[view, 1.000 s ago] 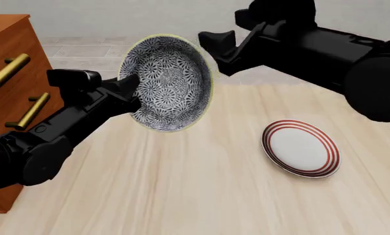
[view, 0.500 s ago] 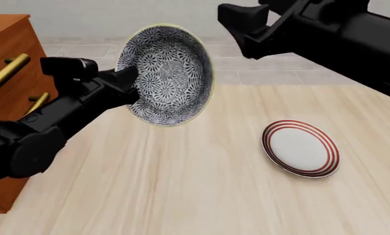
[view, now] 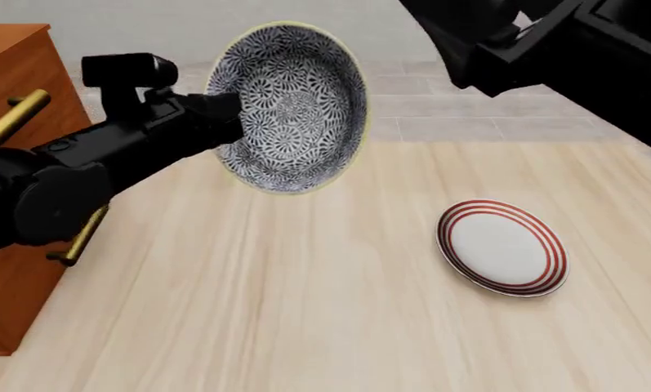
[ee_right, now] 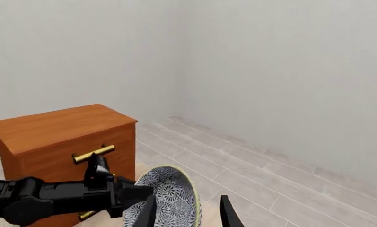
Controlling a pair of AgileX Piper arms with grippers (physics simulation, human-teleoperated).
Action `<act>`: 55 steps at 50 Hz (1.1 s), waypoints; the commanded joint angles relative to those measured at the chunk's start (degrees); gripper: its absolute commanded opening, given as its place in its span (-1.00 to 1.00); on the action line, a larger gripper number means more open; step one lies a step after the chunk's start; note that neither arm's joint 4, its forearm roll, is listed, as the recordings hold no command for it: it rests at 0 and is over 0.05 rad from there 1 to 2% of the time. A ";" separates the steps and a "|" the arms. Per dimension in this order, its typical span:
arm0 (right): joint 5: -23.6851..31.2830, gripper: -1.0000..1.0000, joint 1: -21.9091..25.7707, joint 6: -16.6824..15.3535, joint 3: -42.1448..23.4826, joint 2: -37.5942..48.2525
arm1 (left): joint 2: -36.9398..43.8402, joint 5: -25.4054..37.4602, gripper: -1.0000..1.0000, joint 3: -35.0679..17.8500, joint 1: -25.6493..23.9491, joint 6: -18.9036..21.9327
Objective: Put the bowl on top of the cabinet.
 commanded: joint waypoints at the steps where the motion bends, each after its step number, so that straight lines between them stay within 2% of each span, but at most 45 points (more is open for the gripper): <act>1: -0.61 1.00 1.08 -0.50 0.41 -3.65 | -0.25 6.52 -1.00 -3.77 1.37 -3.31; 8: 0.52 1.00 0.36 -0.07 0.04 -5.75 | -0.85 8.54 -1.00 -4.09 0.78 -8.65; 9: 0.64 1.00 0.29 0.06 -0.08 -5.84 | -0.73 9.40 -1.00 -4.68 0.28 -7.97; 10: 0.86 1.00 -0.02 0.04 -0.24 -6.01 | -0.38 11.43 -1.00 -6.12 -0.53 -5.49; 11: 0.92 1.00 -0.21 -0.08 -0.29 -6.01 | -1.04 11.16 -1.00 -5.81 0.01 -6.83; 13: 1.01 1.00 -0.37 0.07 -0.37 -6.12 | -1.45 11.85 -1.00 -6.26 -0.20 -6.91; 14: 1.22 1.00 -0.49 0.21 -0.50 -6.26 | -2.11 12.32 -1.00 -6.62 -0.42 -6.82; 15: 1.42 1.00 -0.78 0.28 -0.60 -6.53 | -2.25 14.12 -1.00 -7.84 0.79 -4.81; 17: 1.95 1.00 -1.21 0.56 -0.82 -7.24 | -3.51 14.05 -1.00 -7.88 0.17 -6.28; 21: 2.74 1.00 -1.49 0.74 -1.16 -8.19 | -3.93 16.27 -1.00 -9.83 2.22 -4.58; 22: 2.95 1.00 -1.55 0.65 -1.24 -8.49 | -3.79 16.94 -1.00 -10.21 3.89 -6.03; 25: 3.47 1.00 -1.60 0.72 -1.44 -9.17 | -2.76 18.98 -1.00 -11.67 6.28 -5.36; 26: 3.56 1.00 -1.70 0.67 -1.48 -9.23 | -2.25 19.41 -1.00 -11.88 5.79 -6.68; 28: 3.92 1.00 -1.54 0.84 -1.71 -9.45 | -1.59 21.27 -1.00 -12.92 7.23 -6.06; 30: 4.11 1.00 -1.69 0.79 -1.82 -9.65 | -1.66 21.78 -1.00 -12.89 8.06 -7.72; 32: 4.25 1.00 -1.70 0.67 -1.86 -9.79 | -0.34 23.64 -1.00 -13.81 9.21 -7.42; 34: 4.30 1.00 -1.80 0.65 -1.92 -9.81 | -0.78 23.06 -1.00 -13.02 10.28 -9.26; 37: 4.08 1.00 -1.88 0.56 -1.79 -9.74 | -0.19 24.21 -1.00 -13.80 10.33 -10.50; 40: 4.20 1.00 -2.28 1.60 -2.11 -9.24 | 0.81 26.76 -1.00 -15.67 10.12 -10.07; 41: 4.21 1.00 -2.26 1.63 -2.18 -9.19 | 1.58 28.40 -1.00 -16.75 10.56 -8.82; 45: 4.67 1.00 -2.85 2.31 -2.68 -9.26 | 1.77 30.47 -1.00 -18.45 9.77 -9.78; 46: 4.90 1.00 -4.52 2.71 -2.63 -9.83 | 1.30 31.12 -1.00 -19.18 9.57 -10.51; 48: 4.89 1.00 -3.65 2.51 -2.73 -9.66 | 1.34 32.27 -1.00 -20.22 9.56 -10.15; 50: 4.95 1.00 -3.85 2.67 -2.84 -9.65 | 1.09 34.89 -1.00 -21.75 13.31 -7.36; 51: 4.94 1.00 -3.73 2.66 -2.86 -9.66 | 1.06 34.26 -1.00 -21.81 11.01 -8.88; 52: 4.90 1.00 -3.72 2.61 -2.88 -9.69 | 0.93 34.70 -1.00 -22.07 10.78 -10.16; 55: 4.95 1.00 -3.58 2.53 -2.99 -9.72 | 0.93 36.74 -1.00 -23.60 11.36 -9.93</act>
